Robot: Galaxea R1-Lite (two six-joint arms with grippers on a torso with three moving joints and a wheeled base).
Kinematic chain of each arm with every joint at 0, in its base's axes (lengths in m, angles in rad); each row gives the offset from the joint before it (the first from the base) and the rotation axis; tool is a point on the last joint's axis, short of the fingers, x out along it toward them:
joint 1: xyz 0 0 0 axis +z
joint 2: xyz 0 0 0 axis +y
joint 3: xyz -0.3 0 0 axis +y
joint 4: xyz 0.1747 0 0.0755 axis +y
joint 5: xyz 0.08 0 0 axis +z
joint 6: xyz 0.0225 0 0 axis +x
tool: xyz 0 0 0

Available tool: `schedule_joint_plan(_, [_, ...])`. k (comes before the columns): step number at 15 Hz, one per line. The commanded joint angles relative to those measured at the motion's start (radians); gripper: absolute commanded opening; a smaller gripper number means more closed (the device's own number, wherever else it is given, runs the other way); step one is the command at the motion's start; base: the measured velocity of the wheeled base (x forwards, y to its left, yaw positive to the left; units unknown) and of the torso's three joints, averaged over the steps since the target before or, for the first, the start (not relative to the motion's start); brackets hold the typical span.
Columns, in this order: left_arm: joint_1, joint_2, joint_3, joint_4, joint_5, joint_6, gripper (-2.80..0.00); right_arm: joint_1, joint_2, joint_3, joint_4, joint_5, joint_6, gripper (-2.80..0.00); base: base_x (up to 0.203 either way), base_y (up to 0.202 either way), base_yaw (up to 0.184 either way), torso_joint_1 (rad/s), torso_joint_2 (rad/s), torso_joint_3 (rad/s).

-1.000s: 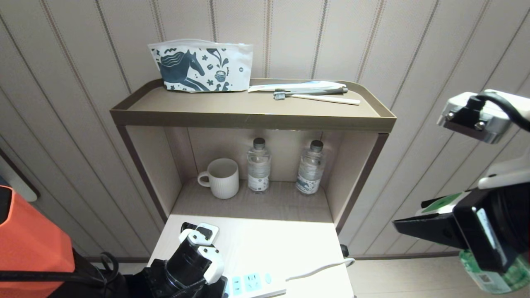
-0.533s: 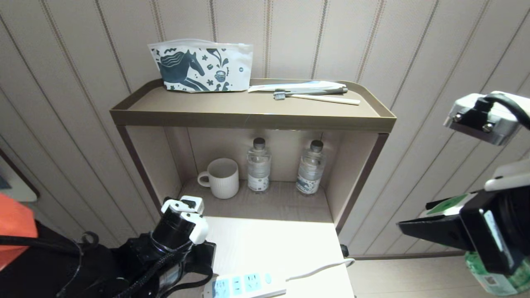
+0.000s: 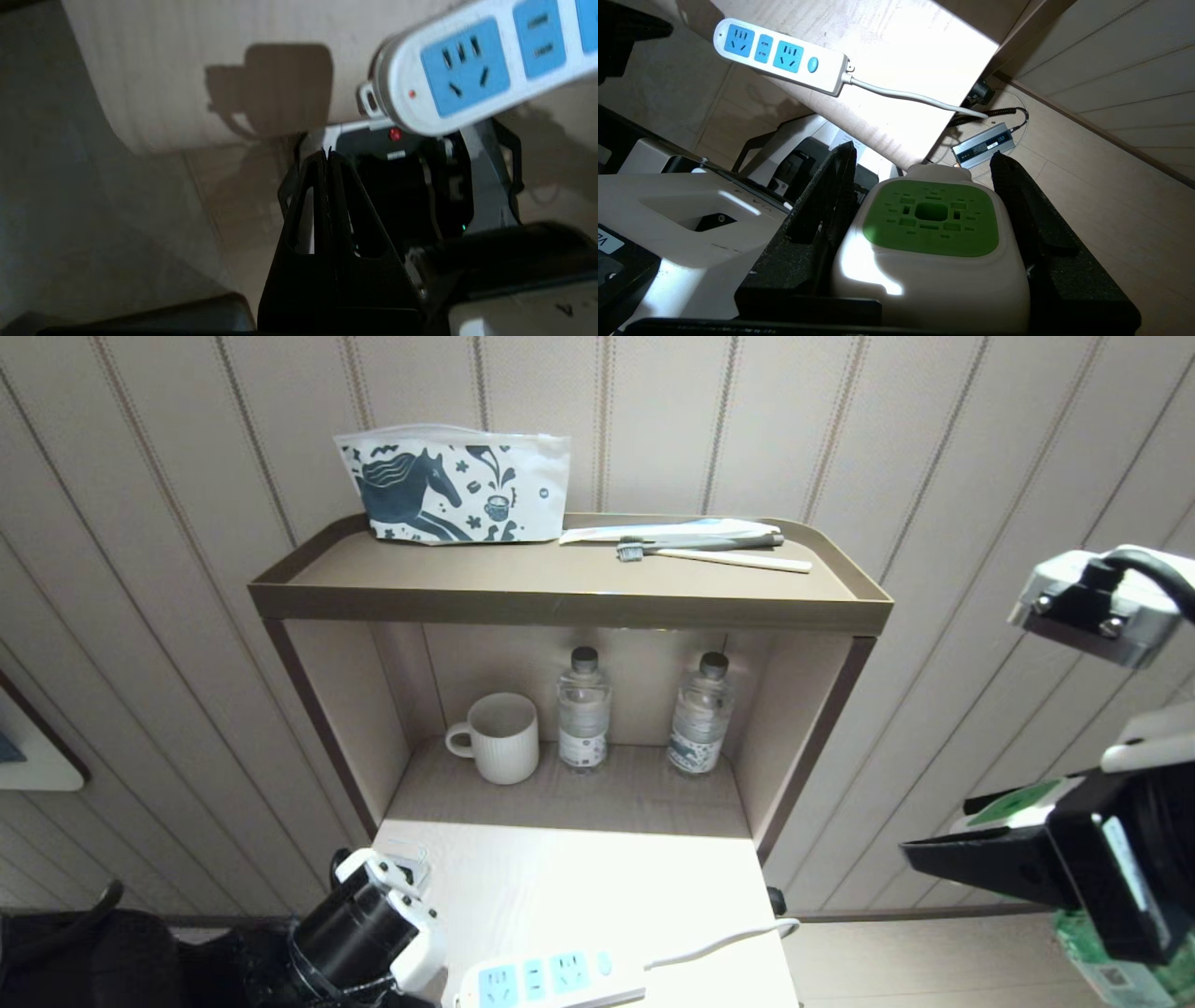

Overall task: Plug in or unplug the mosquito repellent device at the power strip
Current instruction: Insert the plug into the socket

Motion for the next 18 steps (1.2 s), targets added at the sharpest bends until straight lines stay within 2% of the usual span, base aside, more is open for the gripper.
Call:
schedule_joint_plan(1, [-0.062, 0.006, -0.002, 0.009, -0.052, -0.007, -2.80, 0.000, -0.010, -0.001, 0.005, -0.003, 0.001, -2.80, 0.000, 0.000, 0.000, 0.000, 0.00, 0.000])
schedule_joint_plan(4, [-0.080, 0.082, -0.021, 0.001, -0.068, -0.015, -2.80, 0.000, -0.019, 0.001, 0.006, -0.003, 0.001, -2.80, 0.000, 0.000, 0.000, 0.000, 0.00, 0.000])
schedule_joint_plan(6, [-0.102, 0.173, -0.057, 0.000, -0.066, -0.057, -2.80, -0.007, -0.020, -0.001, 0.006, -0.003, 0.001, -2.80, 0.000, 0.000, 0.000, 0.000, 0.00, 0.000])
schedule_joint_plan(8, [-0.156, 0.243, -0.087, 0.000, -0.063, -0.083, -2.80, -0.009, -0.020, -0.001, 0.006, -0.005, 0.001, -2.80, 0.000, 0.000, 0.000, 0.000, 0.00, 0.000])
schedule_joint_plan(14, [-0.179, 0.293, -0.146, 0.000, -0.046, -0.082, -2.80, -0.010, -0.028, 0.005, 0.006, -0.005, 0.001, -2.80, 0.000, 0.000, 0.000, 0.000, 0.00, 0.000])
schedule_joint_plan(16, [-0.176, 0.295, -0.164, -0.001, -0.026, -0.085, -2.80, -0.015, -0.036, 0.016, 0.006, -0.005, 0.001, -2.80, 0.000, 0.000, 0.000, 0.000, 0.00, 0.000])
schedule_joint_plan(18, [-0.175, 0.326, -0.183, -0.002, 0.044, -0.087, -2.80, -0.015, -0.041, 0.027, 0.006, -0.005, 0.001, -2.80, 0.000, 0.000, 0.000, 0.000, 0.00, 0.000])
